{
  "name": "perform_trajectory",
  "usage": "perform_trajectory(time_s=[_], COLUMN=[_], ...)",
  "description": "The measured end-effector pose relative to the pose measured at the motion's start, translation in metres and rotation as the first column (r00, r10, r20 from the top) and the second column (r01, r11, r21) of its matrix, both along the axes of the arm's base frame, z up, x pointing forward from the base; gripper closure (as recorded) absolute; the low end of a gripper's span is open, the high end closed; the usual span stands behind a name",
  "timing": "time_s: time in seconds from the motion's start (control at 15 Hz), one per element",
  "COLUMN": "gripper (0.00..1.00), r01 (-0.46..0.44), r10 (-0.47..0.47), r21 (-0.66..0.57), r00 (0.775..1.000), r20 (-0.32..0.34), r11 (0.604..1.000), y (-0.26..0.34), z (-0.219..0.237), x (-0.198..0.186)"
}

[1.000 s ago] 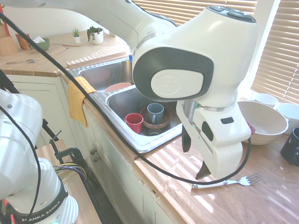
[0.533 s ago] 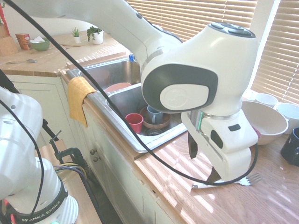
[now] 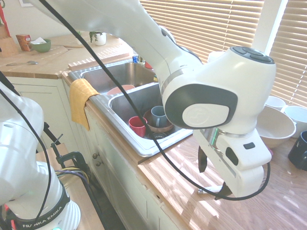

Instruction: Put the fork into the sink

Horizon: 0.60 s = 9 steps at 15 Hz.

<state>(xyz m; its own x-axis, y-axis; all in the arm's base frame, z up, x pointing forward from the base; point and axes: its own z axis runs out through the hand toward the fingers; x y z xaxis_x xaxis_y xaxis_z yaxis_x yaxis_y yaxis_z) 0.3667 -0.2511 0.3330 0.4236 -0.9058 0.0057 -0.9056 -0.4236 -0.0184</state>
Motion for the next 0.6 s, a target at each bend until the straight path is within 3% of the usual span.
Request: perform_trajectory(time_s=[0.6], gripper=[1.0], r01=[0.033], r10=[-0.033], r21=[0.024], r00=[0.999], r20=[-0.009], r11=[0.999], y=[-0.004], z=[-0.016], x=[0.001])
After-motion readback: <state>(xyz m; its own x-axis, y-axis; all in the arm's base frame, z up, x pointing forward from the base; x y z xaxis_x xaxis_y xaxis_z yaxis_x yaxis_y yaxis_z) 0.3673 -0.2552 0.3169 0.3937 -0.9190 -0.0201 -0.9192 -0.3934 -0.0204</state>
